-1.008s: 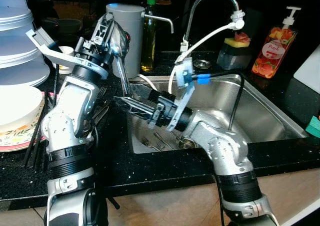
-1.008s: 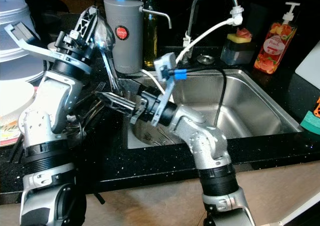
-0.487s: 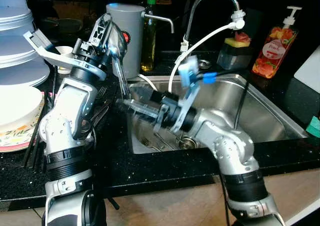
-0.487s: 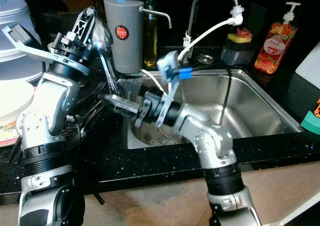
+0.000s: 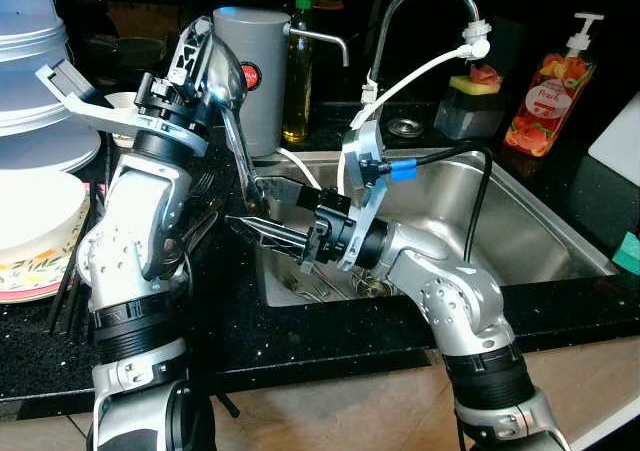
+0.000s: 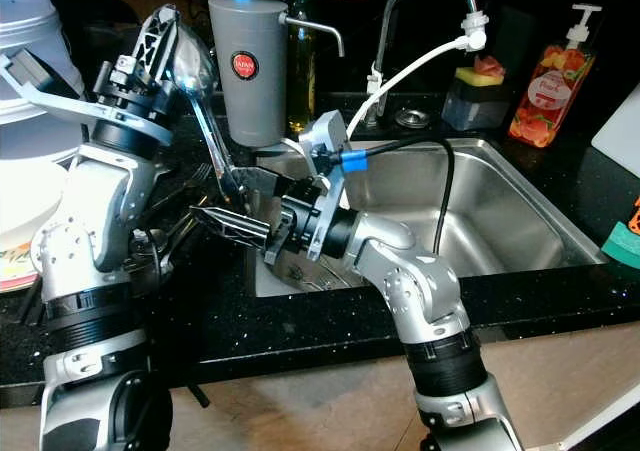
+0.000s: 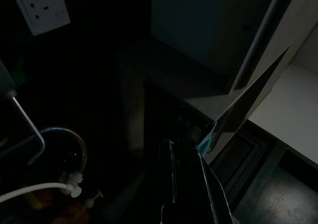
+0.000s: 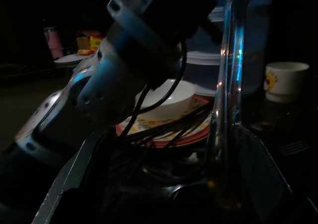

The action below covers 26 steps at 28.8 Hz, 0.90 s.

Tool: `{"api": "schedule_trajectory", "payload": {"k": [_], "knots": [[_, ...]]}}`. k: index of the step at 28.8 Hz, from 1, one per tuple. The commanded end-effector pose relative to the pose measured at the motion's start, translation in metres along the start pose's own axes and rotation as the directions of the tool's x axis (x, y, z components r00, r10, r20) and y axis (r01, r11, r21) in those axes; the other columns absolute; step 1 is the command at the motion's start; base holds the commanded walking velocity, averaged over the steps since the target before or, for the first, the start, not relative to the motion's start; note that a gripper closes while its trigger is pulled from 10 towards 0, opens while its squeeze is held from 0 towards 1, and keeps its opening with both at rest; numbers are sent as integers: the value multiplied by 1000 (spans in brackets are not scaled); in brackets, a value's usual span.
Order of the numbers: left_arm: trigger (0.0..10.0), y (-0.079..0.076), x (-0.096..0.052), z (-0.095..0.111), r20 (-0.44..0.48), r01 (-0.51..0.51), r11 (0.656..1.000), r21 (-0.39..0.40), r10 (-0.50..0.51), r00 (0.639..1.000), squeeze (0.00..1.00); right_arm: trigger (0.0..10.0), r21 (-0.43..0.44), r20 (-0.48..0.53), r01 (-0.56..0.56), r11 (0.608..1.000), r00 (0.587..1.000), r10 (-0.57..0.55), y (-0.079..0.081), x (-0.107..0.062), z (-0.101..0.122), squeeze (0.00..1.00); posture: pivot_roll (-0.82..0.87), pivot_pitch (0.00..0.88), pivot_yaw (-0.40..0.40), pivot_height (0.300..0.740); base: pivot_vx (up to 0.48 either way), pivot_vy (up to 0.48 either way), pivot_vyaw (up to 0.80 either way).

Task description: Kitchen organization

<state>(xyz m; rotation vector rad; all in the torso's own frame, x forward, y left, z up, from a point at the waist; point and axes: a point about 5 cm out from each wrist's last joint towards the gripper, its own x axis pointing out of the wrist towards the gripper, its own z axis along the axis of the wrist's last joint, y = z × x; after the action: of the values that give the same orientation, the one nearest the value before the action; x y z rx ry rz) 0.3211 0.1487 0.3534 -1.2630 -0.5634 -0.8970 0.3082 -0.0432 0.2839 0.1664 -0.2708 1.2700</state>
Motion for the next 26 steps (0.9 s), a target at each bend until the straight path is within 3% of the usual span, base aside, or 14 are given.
{"api": "schedule_trajectory", "payload": {"k": [1, 4, 7, 19, 26], "knots": [[0, -11, 3, -14, -62, 65, 997, -29, -67, 996, 0, 10000, -1, -22, 84, 996, 996, -84, -10, -2, -4, 0, -29, 50, -24, 740, 0, 0, 0], [0, -6, -1, -13, -97, 47, 998, 35, -44, 994, 0, 10000, 23, 19, 101, 995, 995, -101, -14, -4, 4, 0, -29, 52, -24, 740, 0, 0, 0], [0, 0, -4, -5, -74, 13, 998, 59, -9, 997, 0, 10000, 50, 56, 99, 994, 993, -101, -16, -6, 11, 0, -31, 54, -23, 740, 0, 0, 0], [0, -3, -2, -6, -58, 27, 999, 31, -26, 998, 0, 10000, 55, 45, 70, 996, 996, -73, -12, -4, 6, 0, -31, 65, -25, 740, 0, 0, 0], [0, -4, 0, -9, -49, 33, 999, 7, -32, 998, 0, 10000, 62, -11, 30, 998, 1000, -29, -4, -2, -3, 0, -33, 66, -24, 740, 0, 0, 0]]}}
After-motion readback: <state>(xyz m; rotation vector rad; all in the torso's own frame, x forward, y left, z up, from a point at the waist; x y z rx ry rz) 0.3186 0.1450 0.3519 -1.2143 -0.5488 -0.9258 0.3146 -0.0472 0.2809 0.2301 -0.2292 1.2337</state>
